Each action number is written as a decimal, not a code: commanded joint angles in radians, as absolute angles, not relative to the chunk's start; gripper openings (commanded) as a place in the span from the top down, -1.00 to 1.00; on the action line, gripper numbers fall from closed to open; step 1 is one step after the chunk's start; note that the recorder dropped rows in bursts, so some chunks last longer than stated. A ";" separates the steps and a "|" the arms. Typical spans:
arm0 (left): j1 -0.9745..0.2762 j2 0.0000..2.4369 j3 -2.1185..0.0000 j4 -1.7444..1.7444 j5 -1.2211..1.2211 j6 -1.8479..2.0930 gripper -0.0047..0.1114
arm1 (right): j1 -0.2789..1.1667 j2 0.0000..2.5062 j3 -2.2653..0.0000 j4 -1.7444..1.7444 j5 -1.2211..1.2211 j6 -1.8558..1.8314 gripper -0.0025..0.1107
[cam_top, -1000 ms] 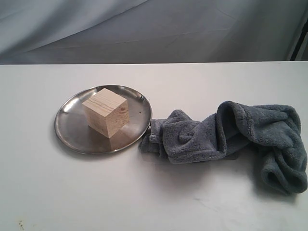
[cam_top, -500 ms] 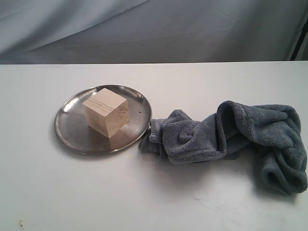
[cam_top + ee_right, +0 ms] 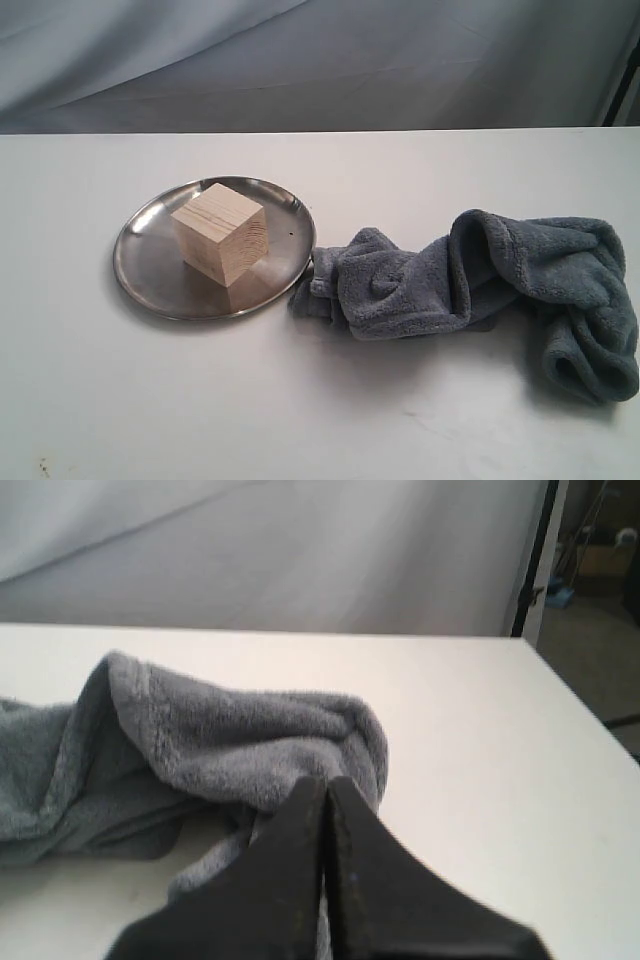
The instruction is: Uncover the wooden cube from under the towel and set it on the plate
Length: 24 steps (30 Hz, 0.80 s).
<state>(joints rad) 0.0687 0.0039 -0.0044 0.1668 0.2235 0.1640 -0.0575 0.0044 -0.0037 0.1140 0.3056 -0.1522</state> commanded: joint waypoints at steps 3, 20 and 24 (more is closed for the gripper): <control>0.071 0.000 0.000 0.167 0.213 0.161 0.92 | -0.060 0.000 0.000 0.117 0.349 -0.153 0.96; 0.071 0.000 0.000 0.167 0.213 0.161 0.92 | -0.060 0.000 0.000 0.117 0.349 -0.153 0.96; 0.071 0.000 0.000 0.167 0.213 0.161 0.92 | -0.060 0.000 0.000 0.144 0.349 -0.153 0.96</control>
